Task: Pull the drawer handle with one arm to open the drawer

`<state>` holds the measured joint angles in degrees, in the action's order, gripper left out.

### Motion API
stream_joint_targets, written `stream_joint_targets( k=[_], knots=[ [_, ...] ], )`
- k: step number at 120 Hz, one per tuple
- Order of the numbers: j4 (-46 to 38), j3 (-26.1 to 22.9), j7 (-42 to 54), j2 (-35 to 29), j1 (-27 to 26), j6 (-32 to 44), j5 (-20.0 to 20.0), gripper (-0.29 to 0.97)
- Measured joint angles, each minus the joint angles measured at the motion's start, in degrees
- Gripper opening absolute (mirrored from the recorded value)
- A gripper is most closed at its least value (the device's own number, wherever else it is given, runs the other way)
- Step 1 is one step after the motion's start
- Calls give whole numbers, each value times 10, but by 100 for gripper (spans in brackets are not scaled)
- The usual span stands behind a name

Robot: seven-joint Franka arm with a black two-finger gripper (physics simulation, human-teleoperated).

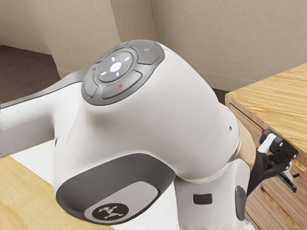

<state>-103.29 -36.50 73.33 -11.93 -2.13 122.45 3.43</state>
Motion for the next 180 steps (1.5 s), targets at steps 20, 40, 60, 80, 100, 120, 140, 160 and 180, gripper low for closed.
stream_joint_targets(
  k=[20, 40, 60, 80, 100, 120, 140, 160, 180],
  knots=[
    [0, 2, 0, 11, 5, 7, 1, 68],
    [-2, 3, 0, 22, 24, 14, 5, 68],
    [-25, 3, 1, 15, 27, 14, 9, 70],
    [-71, 28, 1, -60, 22, -8, 10, 61],
    [-171, 155, 2, -162, -91, -19, 20, 36],
    [-210, 219, 2, -309, -151, -59, 14, 38],
    [-56, 339, -59, -285, -229, -223, 10, 57],
    [154, 393, -209, -125, -223, -417, 66, 64],
    [174, 319, -326, -78, -3, -499, 67, 66]
  ],
)
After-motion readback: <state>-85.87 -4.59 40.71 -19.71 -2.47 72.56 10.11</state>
